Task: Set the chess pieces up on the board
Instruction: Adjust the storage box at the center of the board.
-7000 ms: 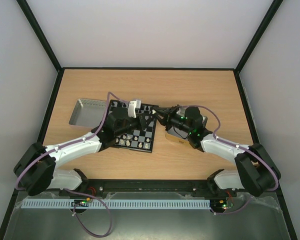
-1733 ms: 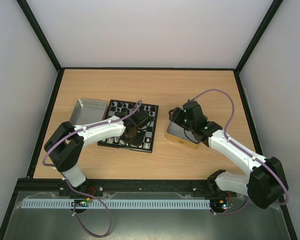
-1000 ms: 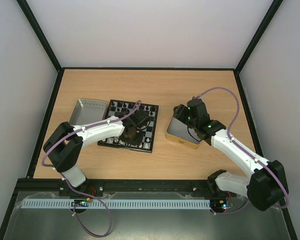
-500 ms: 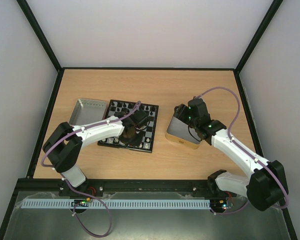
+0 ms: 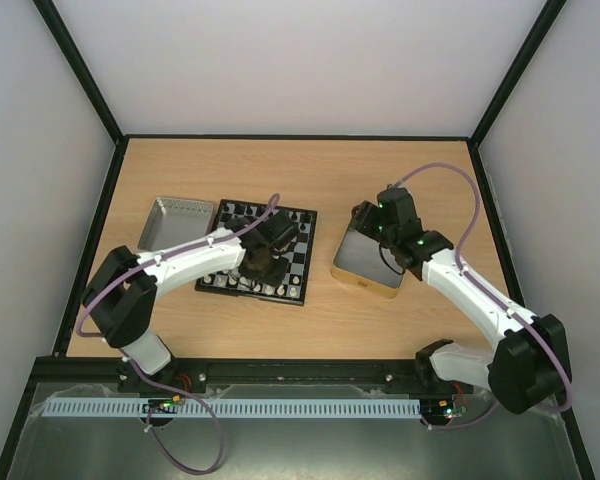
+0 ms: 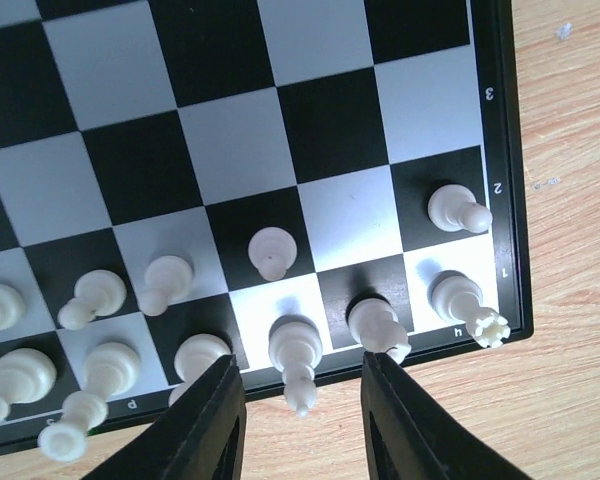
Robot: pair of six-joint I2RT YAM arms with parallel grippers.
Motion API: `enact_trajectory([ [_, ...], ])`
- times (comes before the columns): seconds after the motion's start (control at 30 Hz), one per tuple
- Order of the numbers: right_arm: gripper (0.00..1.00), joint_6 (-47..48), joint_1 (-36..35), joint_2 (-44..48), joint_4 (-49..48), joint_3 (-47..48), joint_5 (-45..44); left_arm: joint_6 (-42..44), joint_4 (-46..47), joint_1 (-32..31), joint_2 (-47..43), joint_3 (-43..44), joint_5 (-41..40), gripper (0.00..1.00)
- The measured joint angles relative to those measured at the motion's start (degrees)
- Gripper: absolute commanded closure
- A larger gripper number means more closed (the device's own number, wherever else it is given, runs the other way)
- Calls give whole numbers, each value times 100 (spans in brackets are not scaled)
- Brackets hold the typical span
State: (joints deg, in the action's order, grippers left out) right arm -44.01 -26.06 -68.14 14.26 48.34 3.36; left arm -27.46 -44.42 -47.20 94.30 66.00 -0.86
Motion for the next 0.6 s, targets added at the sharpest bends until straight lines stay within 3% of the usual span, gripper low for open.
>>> enact_trajectory([
  [0.13, 35, 247, 50, -122, 94, 96, -31, -17, 20, 96, -184, -7, -66, 62],
  [0.37, 46, 1386, 262, -719, 514, 560, -129, -83, 367, 393, -1086, -122, -245, 58],
  [0.6, 39, 2570, 782, -1773, 1128, 1049, -341, -50, 835, 901, -1768, -428, -190, 57],
])
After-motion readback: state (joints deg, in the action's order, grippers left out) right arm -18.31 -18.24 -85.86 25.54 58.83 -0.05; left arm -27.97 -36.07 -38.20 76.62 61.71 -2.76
